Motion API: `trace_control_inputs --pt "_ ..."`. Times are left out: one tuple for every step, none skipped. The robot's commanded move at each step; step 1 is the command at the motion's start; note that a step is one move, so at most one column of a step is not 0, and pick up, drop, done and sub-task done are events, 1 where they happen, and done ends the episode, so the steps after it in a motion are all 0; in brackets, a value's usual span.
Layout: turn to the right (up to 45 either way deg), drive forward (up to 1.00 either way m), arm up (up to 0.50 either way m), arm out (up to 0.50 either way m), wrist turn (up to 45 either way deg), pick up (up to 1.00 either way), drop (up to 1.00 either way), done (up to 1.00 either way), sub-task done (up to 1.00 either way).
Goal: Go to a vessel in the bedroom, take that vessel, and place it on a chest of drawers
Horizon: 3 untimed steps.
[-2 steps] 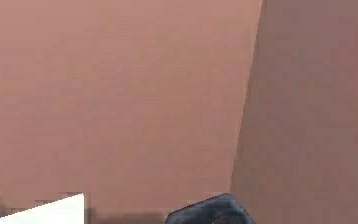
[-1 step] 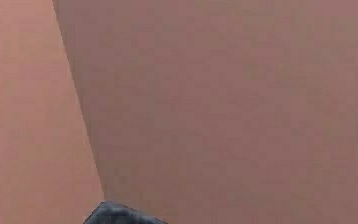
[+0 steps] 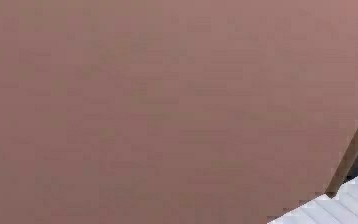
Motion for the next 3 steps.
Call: trace_control_inputs --pt "45.0 0.00 0.00 0.00 0.0 0.00 0.00 0.00 0.00" --pt "39.0 0.00 0.00 0.00 0.0 0.00 0.00 0.00 0.00" --pt "45.0 0.00 0.00 0.00 0.0 0.00 0.00 0.00 0.00"
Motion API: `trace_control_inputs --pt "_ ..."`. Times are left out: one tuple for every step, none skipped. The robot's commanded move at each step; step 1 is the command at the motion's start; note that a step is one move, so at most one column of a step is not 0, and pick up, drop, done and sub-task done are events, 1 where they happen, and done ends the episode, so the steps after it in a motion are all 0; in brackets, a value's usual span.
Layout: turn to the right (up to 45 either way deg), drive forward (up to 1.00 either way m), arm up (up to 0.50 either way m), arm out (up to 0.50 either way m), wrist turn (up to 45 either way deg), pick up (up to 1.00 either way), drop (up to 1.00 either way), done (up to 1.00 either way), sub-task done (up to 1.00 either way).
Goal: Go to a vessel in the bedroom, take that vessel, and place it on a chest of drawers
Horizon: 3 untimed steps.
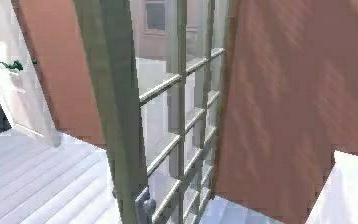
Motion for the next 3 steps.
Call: trace_control_inputs --pt "27.0 0.00 0.00 0.00 0.0 0.00 0.00 0.00 0.00" --pt "0.0 0.30 0.00 0.00 0.0 0.00 0.00 0.00 0.00" --pt "45.0 0.00 0.00 0.00 0.0 0.00 0.00 0.00 0.00"
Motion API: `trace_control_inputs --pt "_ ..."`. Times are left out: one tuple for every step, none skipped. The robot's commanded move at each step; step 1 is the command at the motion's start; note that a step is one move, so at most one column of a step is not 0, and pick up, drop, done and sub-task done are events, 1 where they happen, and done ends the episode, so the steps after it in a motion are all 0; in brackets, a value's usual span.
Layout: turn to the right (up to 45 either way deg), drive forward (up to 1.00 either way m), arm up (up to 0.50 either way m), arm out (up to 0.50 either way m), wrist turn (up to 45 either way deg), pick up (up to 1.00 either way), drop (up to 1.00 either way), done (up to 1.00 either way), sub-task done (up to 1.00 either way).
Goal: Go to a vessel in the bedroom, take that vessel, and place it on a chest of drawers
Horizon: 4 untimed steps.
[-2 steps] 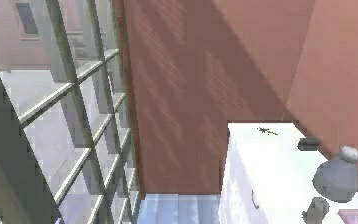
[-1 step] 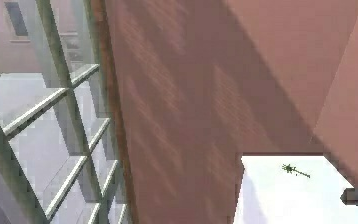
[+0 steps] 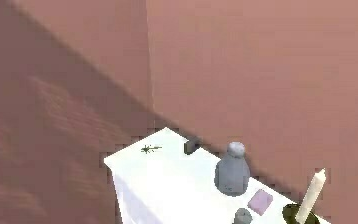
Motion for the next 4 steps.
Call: trace_control_inputs --pt "18.0 0.00 0.00 0.00 0.0 0.00 0.00 0.00 0.00" --pt "-45.0 0.00 0.00 0.00 0.0 0.00 0.00 0.00 0.00" --pt "-3.0 0.00 0.00 0.00 0.0 0.00 0.00 0.00 0.00" --pt "36.0 0.00 0.00 0.00 0.0 0.00 0.00 0.00 0.00"
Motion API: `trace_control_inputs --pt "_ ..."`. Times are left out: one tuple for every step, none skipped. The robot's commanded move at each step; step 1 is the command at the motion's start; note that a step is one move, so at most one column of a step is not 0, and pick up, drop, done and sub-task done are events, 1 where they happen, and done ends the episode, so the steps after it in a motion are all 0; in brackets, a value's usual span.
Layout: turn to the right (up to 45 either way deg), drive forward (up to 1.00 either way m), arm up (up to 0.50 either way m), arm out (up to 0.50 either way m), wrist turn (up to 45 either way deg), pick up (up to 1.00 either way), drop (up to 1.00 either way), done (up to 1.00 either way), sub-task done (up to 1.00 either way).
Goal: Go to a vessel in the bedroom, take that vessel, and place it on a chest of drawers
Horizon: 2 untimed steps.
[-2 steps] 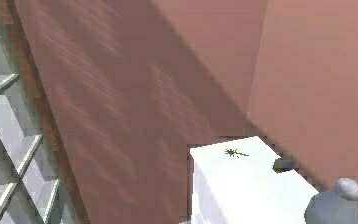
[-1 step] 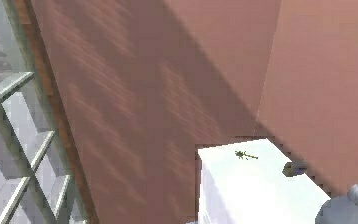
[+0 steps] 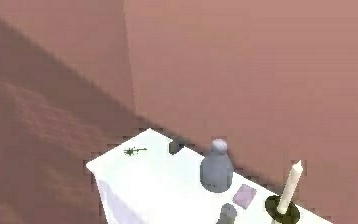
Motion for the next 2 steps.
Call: trace_control_inputs --pt "-24.0 0.00 0.00 0.00 0.0 0.00 0.00 0.00 0.00" --pt "9.0 0.00 0.00 0.00 0.0 0.00 0.00 0.00 0.00"
